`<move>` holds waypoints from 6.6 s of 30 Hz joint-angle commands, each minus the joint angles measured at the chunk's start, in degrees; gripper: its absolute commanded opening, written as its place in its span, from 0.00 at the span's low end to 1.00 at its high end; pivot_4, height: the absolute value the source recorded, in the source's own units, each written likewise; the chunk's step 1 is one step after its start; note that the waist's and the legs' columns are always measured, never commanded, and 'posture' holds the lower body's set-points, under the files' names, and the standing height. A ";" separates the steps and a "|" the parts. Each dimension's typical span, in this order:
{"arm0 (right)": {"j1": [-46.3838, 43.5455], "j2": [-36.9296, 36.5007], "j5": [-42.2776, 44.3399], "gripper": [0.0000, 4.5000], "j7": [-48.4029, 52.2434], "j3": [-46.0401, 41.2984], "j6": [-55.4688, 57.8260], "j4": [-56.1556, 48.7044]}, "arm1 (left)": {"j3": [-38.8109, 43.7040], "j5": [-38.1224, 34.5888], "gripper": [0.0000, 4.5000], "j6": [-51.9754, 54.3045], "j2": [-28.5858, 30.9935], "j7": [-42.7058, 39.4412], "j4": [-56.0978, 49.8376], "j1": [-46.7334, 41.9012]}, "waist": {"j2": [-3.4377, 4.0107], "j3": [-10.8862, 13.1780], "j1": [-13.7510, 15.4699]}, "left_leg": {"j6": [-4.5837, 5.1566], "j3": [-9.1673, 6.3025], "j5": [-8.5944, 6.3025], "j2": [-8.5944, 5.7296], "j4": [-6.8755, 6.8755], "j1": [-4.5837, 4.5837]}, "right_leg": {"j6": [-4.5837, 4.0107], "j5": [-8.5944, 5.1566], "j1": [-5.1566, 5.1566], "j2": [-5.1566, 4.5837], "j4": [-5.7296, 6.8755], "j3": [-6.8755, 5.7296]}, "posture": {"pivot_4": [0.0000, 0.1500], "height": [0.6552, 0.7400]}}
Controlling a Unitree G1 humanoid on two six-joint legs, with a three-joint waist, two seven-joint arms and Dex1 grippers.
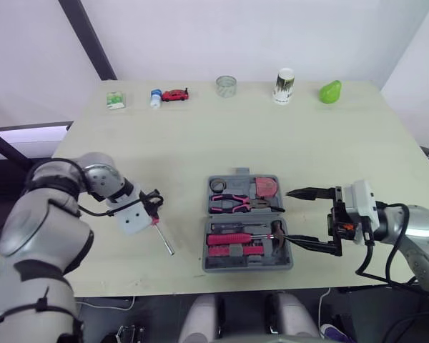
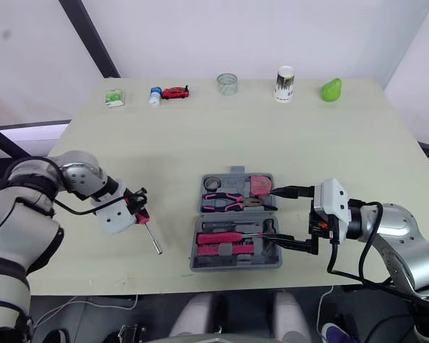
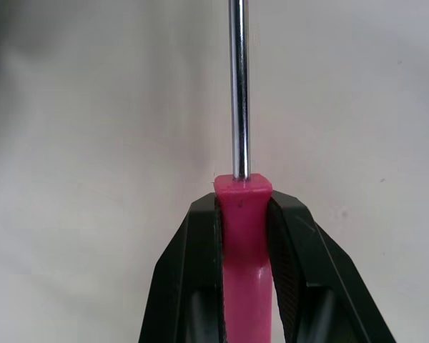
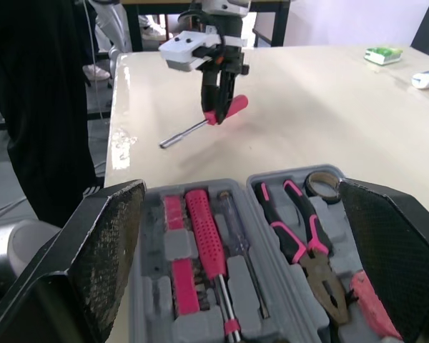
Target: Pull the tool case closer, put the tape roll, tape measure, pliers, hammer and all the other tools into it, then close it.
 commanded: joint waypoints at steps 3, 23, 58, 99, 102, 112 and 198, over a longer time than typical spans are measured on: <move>-0.91 0.09 0.59 1.00 -0.25 -0.21 -0.16 -1.40 | 9.62 -18.83 0.08 26.15 9.32 -8.09 -29.00 12.23 | -0.06 0.02 -0.06 | 0.00 0.00 0.00 0.08 0.00 -0.01 | 0.00 0.00 -0.02 -0.02 0.02 0.02 | 1.00 1.00; -2.53 0.83 -0.27 1.00 1.62 0.72 -1.90 1.73 | 50.48 -48.12 0.08 141.40 -2.02 30.83 -94.70 41.25 | -0.09 0.02 0.07 | -0.03 -0.04 0.01 0.00 0.01 0.07 | 0.00 0.00 -0.01 0.03 0.14 0.10 | 1.00 1.00; -1.84 2.27 -2.42 1.00 4.00 1.42 -6.29 5.57 | 55.48 -43.39 0.84 160.85 -33.22 63.04 -94.74 48.59 | 0.16 -0.34 1.41 | -0.25 0.00 0.13 -0.10 0.02 0.28 | -0.04 0.01 0.03 -0.13 0.32 0.31 | 1.00 1.00; -3.61 2.04 -2.66 1.00 2.70 1.62 -5.12 5.07 | 46.73 -31.97 0.12 109.91 -43.82 65.01 -85.79 67.94 | 0.39 -0.71 1.09 | -0.07 0.02 0.03 -0.05 -0.10 0.37 | -0.07 0.02 0.07 -0.04 0.23 0.29 | 1.00 1.00; -3.82 2.25 -2.86 1.00 2.79 1.84 -5.39 5.48 | 47.19 -31.90 0.12 109.22 -42.92 64.40 -85.33 68.12 | 0.39 -0.72 1.10 | -0.07 0.03 0.03 -0.05 -0.10 0.38 | -0.07 0.02 0.08 -0.04 0.23 0.30 | 1.00 1.00; -3.83 2.72 -3.31 1.00 3.13 1.89 -6.49 6.58 | 47.96 -33.48 0.12 107.94 -37.92 58.79 -87.20 68.11 | 0.37 -0.71 0.64 | -0.07 0.02 0.03 -0.02 -0.10 0.39 | -0.08 0.02 0.08 0.00 0.23 0.30 | 1.00 1.00; 17.61 -6.10 -0.85 1.00 8.60 -13.55 -10.68 3.40 | -10.16 -42.18 0.12 145.57 -16.87 16.03 -90.01 14.14 | -0.08 -0.42 1.47 | -0.07 0.05 0.04 -0.11 0.03 0.14 | -0.04 0.01 0.02 0.24 0.01 0.37 | 1.00 1.00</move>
